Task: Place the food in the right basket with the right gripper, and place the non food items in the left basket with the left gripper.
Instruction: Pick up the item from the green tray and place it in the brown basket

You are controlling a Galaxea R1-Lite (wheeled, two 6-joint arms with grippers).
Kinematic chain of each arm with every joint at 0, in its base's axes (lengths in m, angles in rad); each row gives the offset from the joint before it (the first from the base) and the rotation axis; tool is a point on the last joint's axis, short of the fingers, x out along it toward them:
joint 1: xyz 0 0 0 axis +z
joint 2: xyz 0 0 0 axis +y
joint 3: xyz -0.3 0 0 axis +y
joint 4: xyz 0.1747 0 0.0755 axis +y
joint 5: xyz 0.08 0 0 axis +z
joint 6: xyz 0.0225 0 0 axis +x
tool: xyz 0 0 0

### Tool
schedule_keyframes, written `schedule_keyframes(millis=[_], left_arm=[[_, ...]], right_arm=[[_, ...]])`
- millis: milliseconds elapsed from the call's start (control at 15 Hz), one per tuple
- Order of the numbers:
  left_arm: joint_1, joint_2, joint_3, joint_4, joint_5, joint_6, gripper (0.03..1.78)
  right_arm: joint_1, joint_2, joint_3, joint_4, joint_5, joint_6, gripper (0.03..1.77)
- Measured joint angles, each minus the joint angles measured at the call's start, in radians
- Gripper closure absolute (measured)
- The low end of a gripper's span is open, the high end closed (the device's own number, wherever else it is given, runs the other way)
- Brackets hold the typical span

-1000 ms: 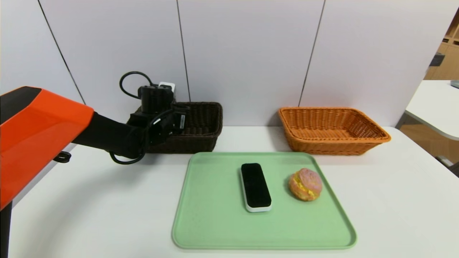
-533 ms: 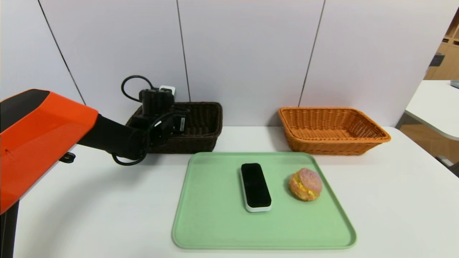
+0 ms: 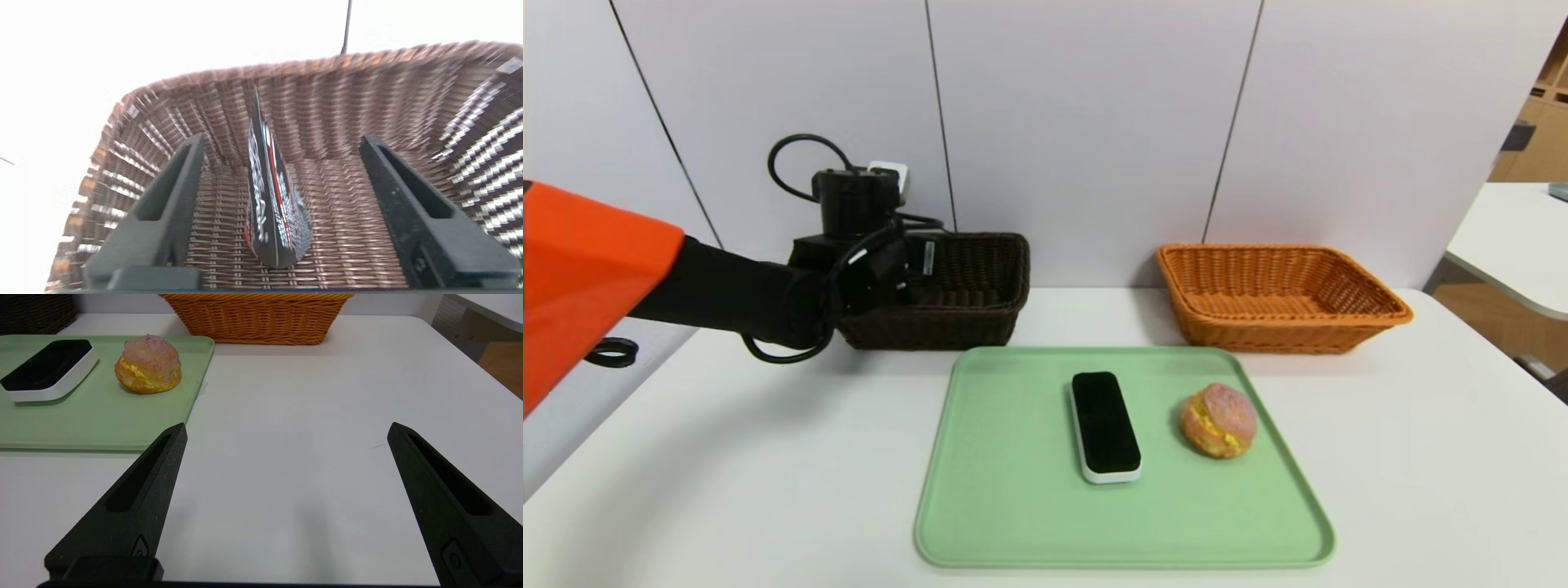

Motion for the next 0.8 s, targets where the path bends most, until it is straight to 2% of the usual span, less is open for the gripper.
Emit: schedule_keyframes(millis=[200, 400, 800], left_arm=[[-0.023, -0.079, 0.001, 0.039, 0.000, 0.004, 0.31], [-0.071, -0.160, 0.018, 0.120, 0.000, 0.004, 0.25], [-0.278, -0.283, 0.114, 0.265, 0.001, -0.001, 0.17]], right_arm=[[0.000, 0.000, 0.000, 0.000, 0.000, 0.000, 0.10], [0.000, 0.000, 0.000, 0.000, 0.000, 0.000, 0.10], [0.000, 0.000, 0.000, 0.000, 0.000, 0.000, 0.10]])
